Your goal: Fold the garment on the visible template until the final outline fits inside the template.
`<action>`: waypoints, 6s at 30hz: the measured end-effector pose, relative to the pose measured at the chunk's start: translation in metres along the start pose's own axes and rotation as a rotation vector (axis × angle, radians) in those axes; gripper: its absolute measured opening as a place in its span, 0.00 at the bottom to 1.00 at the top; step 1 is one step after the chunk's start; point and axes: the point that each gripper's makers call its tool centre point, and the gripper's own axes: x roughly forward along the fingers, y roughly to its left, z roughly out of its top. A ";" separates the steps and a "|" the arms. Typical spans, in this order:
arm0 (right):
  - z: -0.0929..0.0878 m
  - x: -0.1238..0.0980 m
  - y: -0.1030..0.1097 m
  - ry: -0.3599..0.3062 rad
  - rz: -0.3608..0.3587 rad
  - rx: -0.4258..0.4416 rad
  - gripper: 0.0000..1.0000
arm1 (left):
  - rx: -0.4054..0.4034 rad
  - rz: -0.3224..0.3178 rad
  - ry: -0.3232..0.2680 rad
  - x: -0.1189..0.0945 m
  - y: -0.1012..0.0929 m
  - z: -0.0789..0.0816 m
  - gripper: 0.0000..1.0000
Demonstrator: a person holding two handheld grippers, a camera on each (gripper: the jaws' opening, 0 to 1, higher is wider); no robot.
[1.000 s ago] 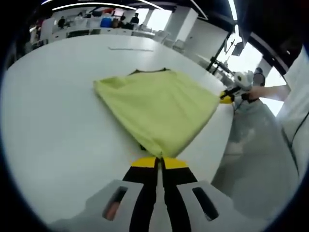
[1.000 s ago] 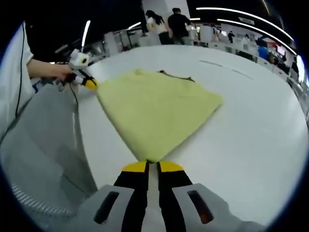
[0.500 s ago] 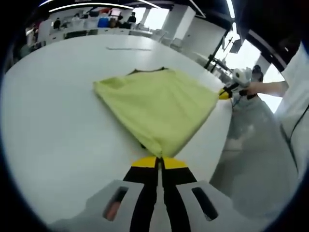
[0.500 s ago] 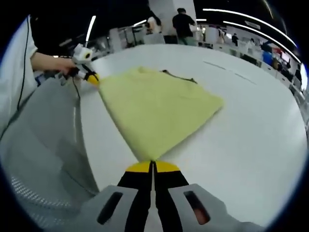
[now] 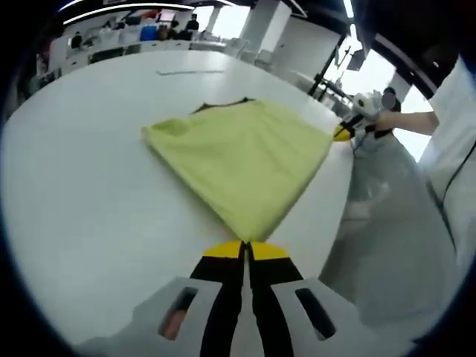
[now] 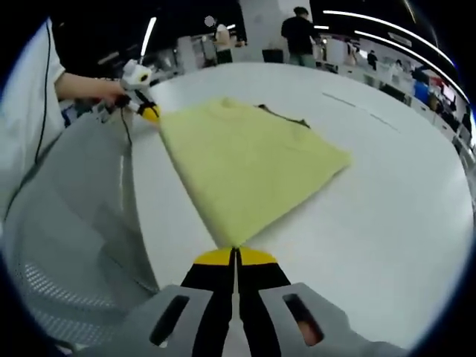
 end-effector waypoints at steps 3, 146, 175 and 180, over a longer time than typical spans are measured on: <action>-0.002 0.000 0.001 0.007 0.005 -0.002 0.01 | 0.000 -0.006 0.008 0.000 0.000 -0.001 0.00; 0.002 0.000 0.000 0.009 -0.037 0.087 0.02 | 0.213 0.055 0.097 0.004 -0.002 -0.012 0.00; -0.016 -0.005 0.006 0.090 -0.039 -0.009 0.01 | 0.099 0.116 0.073 -0.017 0.002 -0.024 0.00; 0.000 -0.026 -0.012 -0.028 -0.159 0.067 0.01 | -0.009 0.163 -0.060 -0.031 0.005 -0.005 0.01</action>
